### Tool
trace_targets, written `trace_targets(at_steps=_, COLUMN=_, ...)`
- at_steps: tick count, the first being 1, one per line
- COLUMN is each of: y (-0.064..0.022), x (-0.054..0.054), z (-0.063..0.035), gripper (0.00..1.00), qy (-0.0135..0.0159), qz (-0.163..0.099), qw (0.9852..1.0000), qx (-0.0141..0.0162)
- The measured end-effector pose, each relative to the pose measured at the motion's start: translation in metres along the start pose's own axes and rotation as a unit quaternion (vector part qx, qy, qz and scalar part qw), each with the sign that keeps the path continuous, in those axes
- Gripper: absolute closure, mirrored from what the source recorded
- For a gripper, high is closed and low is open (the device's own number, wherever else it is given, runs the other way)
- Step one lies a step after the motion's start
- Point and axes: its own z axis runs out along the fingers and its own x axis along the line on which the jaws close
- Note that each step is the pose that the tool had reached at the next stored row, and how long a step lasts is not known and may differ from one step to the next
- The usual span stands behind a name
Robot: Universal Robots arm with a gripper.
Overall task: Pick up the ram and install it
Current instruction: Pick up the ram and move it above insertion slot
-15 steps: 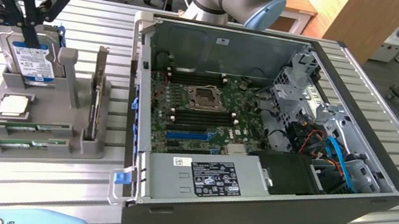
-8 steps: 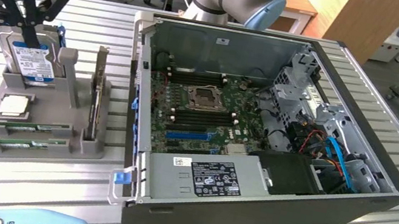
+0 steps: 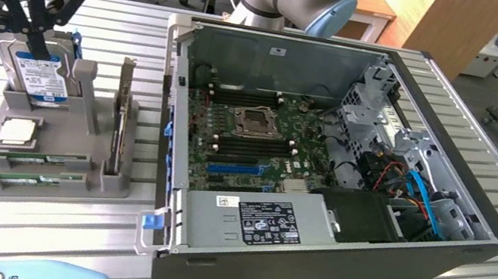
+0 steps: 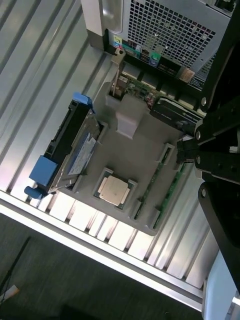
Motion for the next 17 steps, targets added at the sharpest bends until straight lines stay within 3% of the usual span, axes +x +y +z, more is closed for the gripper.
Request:
trace_targets(at_steps=10, y=0.0, x=0.0, z=0.0, gripper=0.9, qy=0.0015, qz=-0.035, qw=0.9994, qx=-0.0008)
trace_targets(at_steps=17, y=0.0, x=0.0, z=0.0, gripper=0.9, qy=0.0028, qz=-0.066, qw=0.9978, qx=-0.0015)
